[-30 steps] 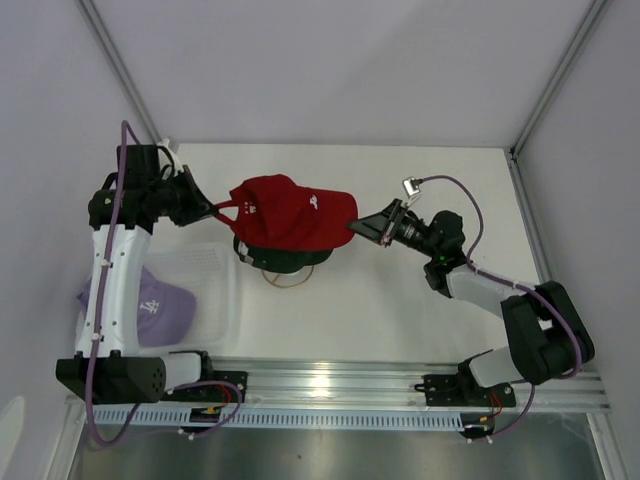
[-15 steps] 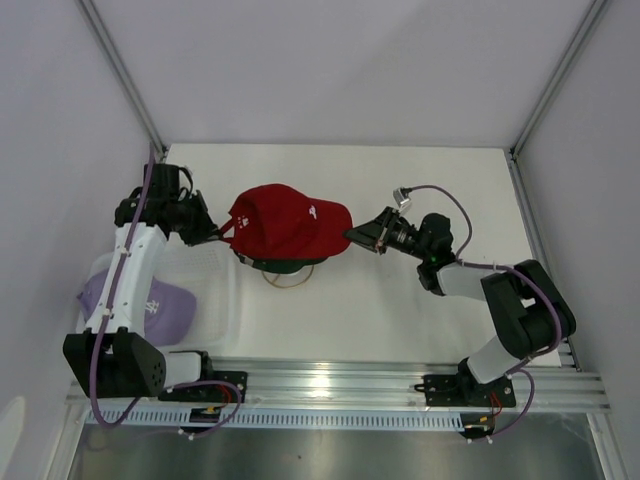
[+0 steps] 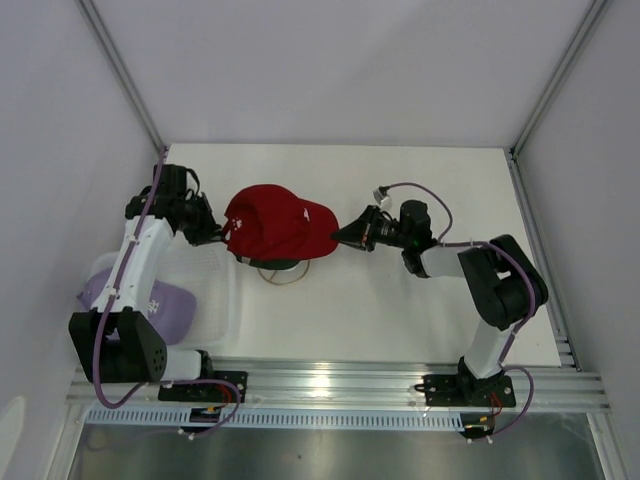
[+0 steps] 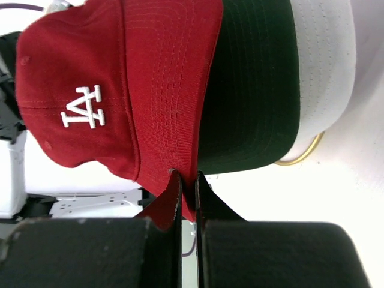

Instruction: Stack the hats

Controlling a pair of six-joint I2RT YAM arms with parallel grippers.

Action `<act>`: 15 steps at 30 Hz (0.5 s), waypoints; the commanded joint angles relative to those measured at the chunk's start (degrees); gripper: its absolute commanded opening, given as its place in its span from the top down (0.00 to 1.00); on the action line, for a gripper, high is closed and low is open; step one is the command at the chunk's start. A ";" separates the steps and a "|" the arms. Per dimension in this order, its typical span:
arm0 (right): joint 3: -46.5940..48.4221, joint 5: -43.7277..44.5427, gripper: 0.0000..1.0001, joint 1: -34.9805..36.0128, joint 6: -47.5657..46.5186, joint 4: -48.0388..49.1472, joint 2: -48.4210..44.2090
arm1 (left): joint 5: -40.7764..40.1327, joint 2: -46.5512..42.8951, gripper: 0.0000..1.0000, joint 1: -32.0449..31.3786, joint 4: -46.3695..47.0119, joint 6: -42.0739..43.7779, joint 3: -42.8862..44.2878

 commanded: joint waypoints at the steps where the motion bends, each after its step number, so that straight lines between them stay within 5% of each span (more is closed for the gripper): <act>1: 0.68 6.99 1.00 0.05 -10.76 -23.17 2.54 | -12.77 1.71 0.99 1.17 -2.50 3.94 -1.18; 8: 8.24 13.23 1.00 0.49 -22.81 -38.06 5.60 | -19.38 2.42 0.99 1.17 -5.85 6.23 -0.21; 15: 13.69 12.99 1.00 -1.09 -20.81 -45.37 13.14 | -19.11 0.92 0.99 1.25 -5.41 7.64 0.05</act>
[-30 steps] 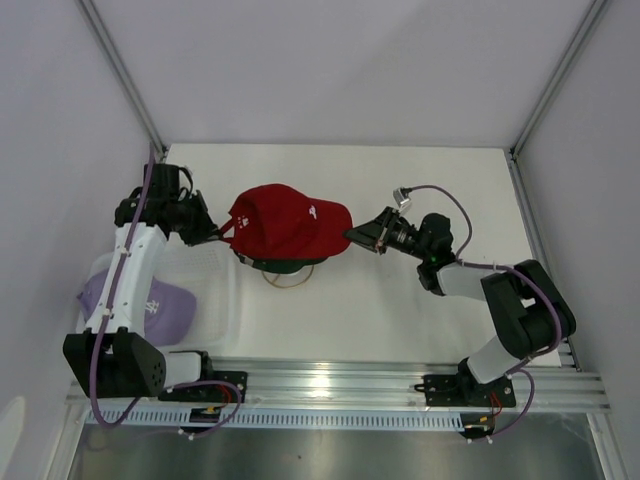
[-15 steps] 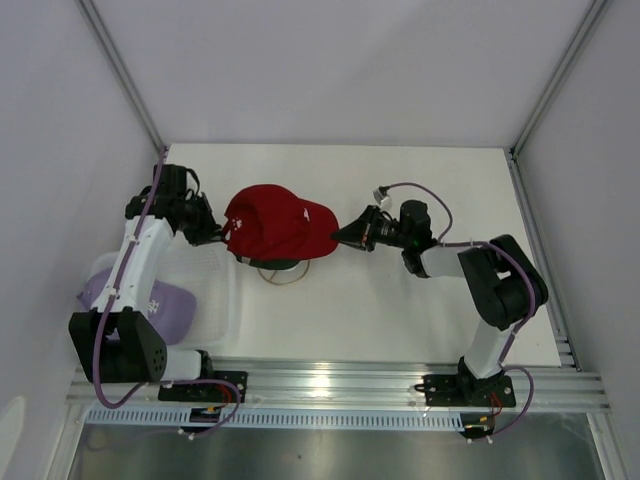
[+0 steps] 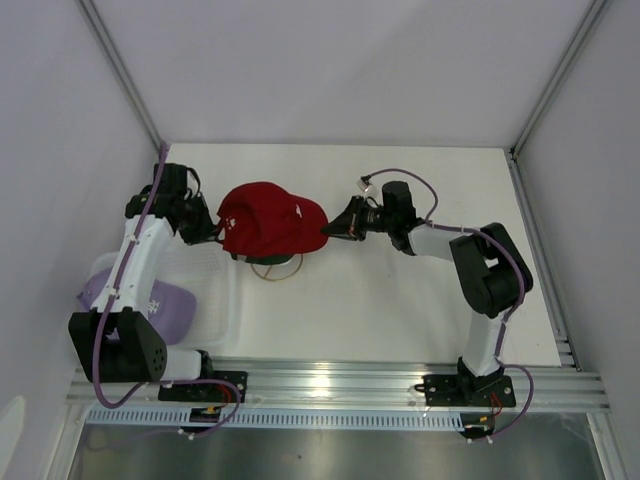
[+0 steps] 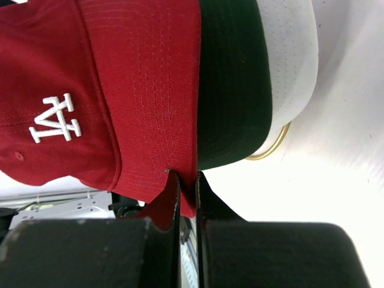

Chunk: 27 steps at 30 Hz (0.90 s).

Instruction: Stack the hats

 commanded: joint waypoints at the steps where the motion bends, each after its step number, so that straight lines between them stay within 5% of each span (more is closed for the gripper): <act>1: -1.39 10.82 1.00 -3.21 -3.94 -19.14 9.56 | -12.93 0.77 0.99 1.34 -5.19 5.28 -0.43; 12: 2.22 21.88 1.00 -0.31 -20.25 -30.46 5.53 | -17.85 0.95 0.99 -0.06 -7.21 5.11 0.80; 20: 4.57 26.98 1.00 -0.84 -23.95 -33.79 4.28 | -23.92 1.30 0.99 -0.95 -10.02 3.52 1.67; 25: 7.31 18.65 1.00 -2.34 -20.71 -33.81 6.41 | -19.09 -0.01 0.89 -0.94 -8.80 3.08 3.87; 27: 7.92 17.67 0.99 -2.51 -20.35 -33.71 4.57 | -15.50 -0.72 0.75 -1.03 -8.35 3.43 5.88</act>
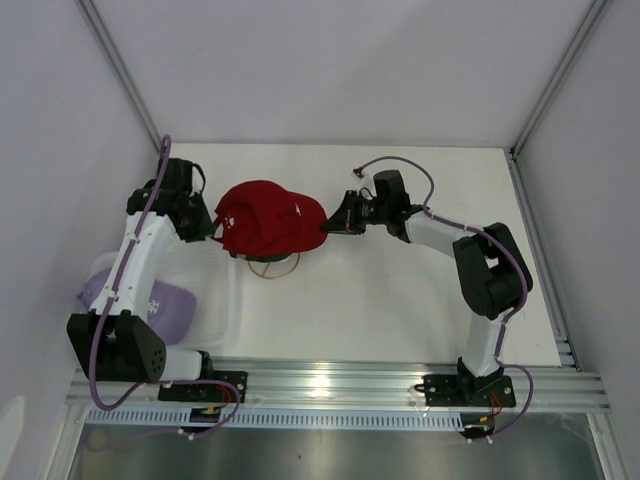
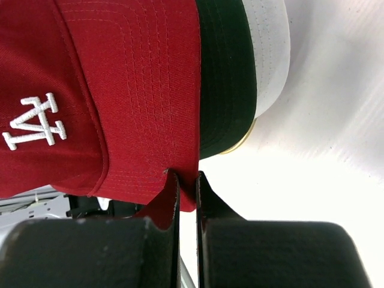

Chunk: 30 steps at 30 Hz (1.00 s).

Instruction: Stack the hats

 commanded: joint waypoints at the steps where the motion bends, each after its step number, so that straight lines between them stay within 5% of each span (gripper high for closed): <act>1: -2.13 13.75 0.94 -3.69 -6.82 -15.92 2.40 | -5.34 -1.42 0.70 1.92 -4.62 2.93 3.14; 6: 0.77 13.41 0.42 -4.39 -8.66 -18.82 -4.80 | -2.34 -1.51 0.49 1.83 -5.40 3.28 9.37; 10: 4.81 12.87 0.14 -4.92 -10.77 -21.63 -8.76 | -0.24 -1.42 0.40 1.83 -6.55 3.37 13.42; 15: 9.21 12.44 0.09 -5.45 -12.18 -21.73 -12.28 | 1.35 -2.47 0.27 1.83 -6.38 3.37 16.07; 30: 18.26 9.62 0.13 -2.90 -10.34 -17.95 -1.66 | 9.70 1.21 0.31 1.92 -1.54 1.97 15.81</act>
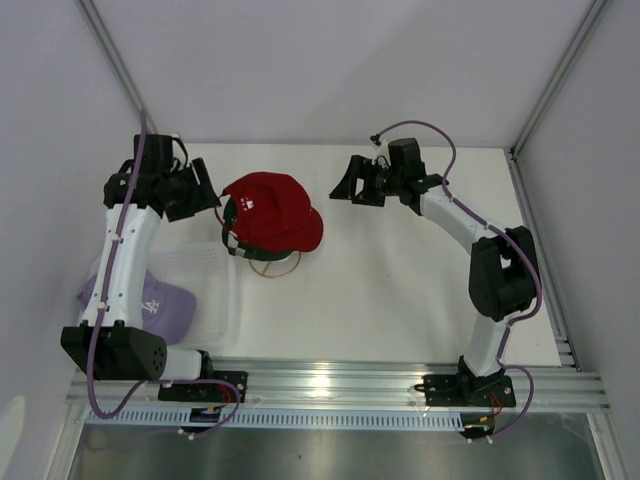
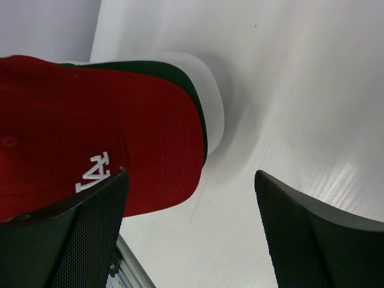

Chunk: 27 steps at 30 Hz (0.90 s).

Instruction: Stack the hats

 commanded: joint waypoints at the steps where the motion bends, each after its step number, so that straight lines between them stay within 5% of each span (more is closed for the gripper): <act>1: 3.49 -0.09 0.13 1.77 0.37 0.98 2.19 | 2.40 2.19 0.33 0.30 3.35 -0.74 1.23; 5: 5.16 -0.35 0.13 1.95 1.95 0.89 4.65 | 0.75 5.00 0.41 -0.23 4.68 -1.97 0.35; 13: 5.25 0.79 0.13 2.48 2.83 2.21 7.02 | -12.36 7.56 0.82 -2.42 5.73 -7.33 -1.06; 21: 3.76 -3.59 0.17 2.48 8.72 7.48 11.42 | -12.90 7.57 0.86 -2.42 5.99 -4.88 -8.77; 27: -5.45 -8.95 0.20 2.74 19.78 23.54 8.27 | -10.17 8.18 0.84 -2.42 6.79 -2.59 -12.13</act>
